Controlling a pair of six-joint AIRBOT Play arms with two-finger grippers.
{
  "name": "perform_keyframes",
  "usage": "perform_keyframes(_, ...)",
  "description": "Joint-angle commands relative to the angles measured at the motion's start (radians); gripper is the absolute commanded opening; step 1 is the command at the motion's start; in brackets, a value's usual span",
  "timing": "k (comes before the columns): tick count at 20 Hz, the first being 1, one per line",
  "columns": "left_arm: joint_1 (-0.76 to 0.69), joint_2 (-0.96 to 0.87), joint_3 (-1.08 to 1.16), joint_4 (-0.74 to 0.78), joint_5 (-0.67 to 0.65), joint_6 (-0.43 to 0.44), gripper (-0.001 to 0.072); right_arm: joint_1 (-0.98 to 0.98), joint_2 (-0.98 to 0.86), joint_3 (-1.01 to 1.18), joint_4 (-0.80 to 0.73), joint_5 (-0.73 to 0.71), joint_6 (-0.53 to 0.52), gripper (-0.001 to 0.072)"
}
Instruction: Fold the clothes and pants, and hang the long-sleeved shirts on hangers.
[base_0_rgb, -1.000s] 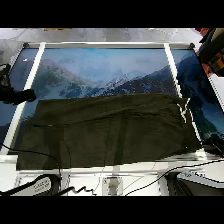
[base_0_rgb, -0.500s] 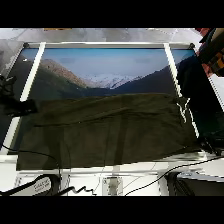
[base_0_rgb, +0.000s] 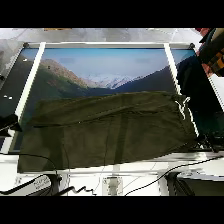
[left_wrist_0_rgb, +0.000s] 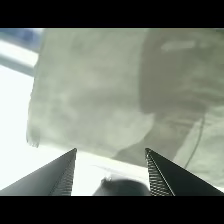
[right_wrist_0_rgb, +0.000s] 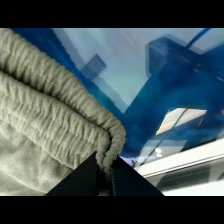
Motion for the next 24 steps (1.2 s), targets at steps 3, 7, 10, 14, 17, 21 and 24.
perform_keyframes(3,0.225,0.052,-0.132,0.005,0.001,-0.013,0.0464,-0.001,-0.001,0.002,0.028,0.011,-0.005,0.0041)
perform_keyframes(7,0.371,0.060,-0.300,0.005,0.083,0.055,0.0464,-0.001,-0.001,0.002,0.028,0.029,-0.004,0.0041)
perform_keyframes(10,0.433,0.066,-0.409,0.005,0.203,0.142,0.0464,-0.001,-0.001,0.002,0.031,0.036,-0.004,0.0041)
perform_keyframes(14,0.487,0.064,-0.449,0.006,0.299,0.274,0.0463,-0.001,-0.001,0.002,0.031,0.040,-0.004,0.0041)
perform_keyframes(17,0.522,0.064,-0.454,0.024,0.361,0.323,0.0463,-0.001,-0.001,0.002,0.031,0.053,-0.004,0.0041)
perform_keyframes(21,0.527,0.051,-0.469,0.023,0.396,0.472,0.0468,-0.001,-0.001,0.002,0.031,0.077,-0.003,0.0041)
perform_keyframes(24,0.527,0.006,-0.479,0.019,0.396,0.482,0.0473,-0.001,-0.001,0.002,0.031,0.086,-0.003,0.0041)
